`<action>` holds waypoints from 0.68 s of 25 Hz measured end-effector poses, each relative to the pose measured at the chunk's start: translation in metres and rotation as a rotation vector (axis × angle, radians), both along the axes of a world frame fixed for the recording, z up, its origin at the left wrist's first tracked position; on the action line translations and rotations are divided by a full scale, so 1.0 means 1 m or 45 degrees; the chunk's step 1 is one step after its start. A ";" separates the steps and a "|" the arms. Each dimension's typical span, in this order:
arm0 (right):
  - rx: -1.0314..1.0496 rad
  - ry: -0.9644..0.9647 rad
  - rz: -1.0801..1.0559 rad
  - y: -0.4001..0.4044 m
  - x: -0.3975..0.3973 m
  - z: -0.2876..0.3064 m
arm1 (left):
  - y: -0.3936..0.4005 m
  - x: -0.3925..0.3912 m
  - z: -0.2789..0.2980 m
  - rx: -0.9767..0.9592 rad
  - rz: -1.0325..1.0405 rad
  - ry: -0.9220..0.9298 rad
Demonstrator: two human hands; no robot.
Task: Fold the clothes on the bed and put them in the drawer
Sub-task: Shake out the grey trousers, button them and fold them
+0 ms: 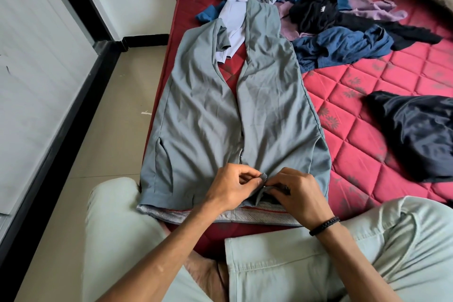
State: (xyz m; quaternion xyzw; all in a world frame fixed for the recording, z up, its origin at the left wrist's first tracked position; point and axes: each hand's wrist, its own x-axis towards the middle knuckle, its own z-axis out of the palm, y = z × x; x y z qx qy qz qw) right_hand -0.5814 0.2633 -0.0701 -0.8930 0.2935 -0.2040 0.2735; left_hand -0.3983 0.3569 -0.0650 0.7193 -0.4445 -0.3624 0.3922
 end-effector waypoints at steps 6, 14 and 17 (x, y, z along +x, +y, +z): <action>0.007 -0.047 -0.110 0.004 0.001 0.000 | 0.003 -0.003 0.006 -0.106 -0.068 -0.208; -0.087 0.018 -0.065 0.005 -0.003 0.003 | 0.002 0.002 0.006 -0.265 -0.277 -0.492; -0.104 0.066 -0.018 0.007 -0.003 0.005 | 0.002 0.003 0.003 -0.243 -0.447 -0.673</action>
